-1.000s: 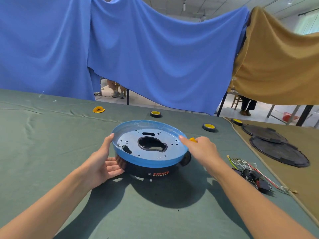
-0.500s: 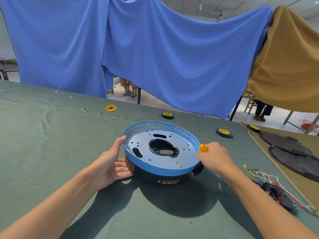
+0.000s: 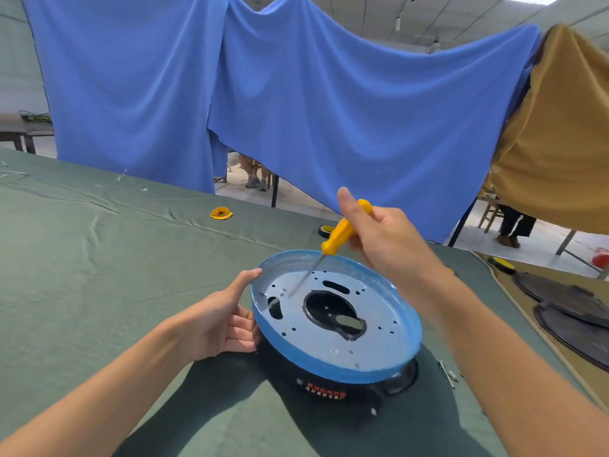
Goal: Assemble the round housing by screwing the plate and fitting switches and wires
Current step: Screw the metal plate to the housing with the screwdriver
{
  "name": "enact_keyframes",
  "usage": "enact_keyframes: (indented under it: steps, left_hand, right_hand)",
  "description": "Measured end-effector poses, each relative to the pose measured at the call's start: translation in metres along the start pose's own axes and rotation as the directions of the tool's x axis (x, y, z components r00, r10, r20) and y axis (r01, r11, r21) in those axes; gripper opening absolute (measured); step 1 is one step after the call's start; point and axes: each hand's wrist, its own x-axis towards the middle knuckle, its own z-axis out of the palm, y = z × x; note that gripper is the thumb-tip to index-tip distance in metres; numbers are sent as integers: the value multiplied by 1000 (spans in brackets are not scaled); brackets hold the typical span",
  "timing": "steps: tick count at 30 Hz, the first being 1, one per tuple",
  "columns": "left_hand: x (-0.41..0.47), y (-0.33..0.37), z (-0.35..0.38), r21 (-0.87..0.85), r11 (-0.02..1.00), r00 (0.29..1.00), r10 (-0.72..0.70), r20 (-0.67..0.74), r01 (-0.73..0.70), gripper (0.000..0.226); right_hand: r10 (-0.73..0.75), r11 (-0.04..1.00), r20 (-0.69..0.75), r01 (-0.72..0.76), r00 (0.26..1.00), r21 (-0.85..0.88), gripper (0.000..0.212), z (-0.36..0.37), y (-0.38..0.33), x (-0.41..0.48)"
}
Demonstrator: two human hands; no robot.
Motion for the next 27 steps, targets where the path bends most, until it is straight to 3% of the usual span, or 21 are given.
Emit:
enact_keyframes:
  steps: [6, 10, 15, 19, 27]
  left_hand:
    - [14, 4, 7, 110, 993, 998, 25, 57, -31, 88]
    - [26, 8, 18, 171, 983, 997, 73, 14, -74, 98]
    - [28, 9, 21, 201, 974, 993, 112, -21, -105, 99]
    - [27, 8, 21, 197, 975, 994, 109, -4, -107, 87]
    - [31, 5, 19, 183, 975, 992, 129, -8, -125, 90]
  right_hand:
    - [-128, 958, -42, 112, 991, -265, 39, 23, 13, 23]
    - [-174, 927, -45, 148, 984, -345, 19, 26, 26, 34]
    - [-244, 874, -8, 217, 970, -435, 23, 22, 28, 45]
    - [-250, 853, 62, 250, 966, -459, 22, 23, 24, 48]
    - [-247, 836, 128, 278, 961, -474, 21, 28, 21, 48]
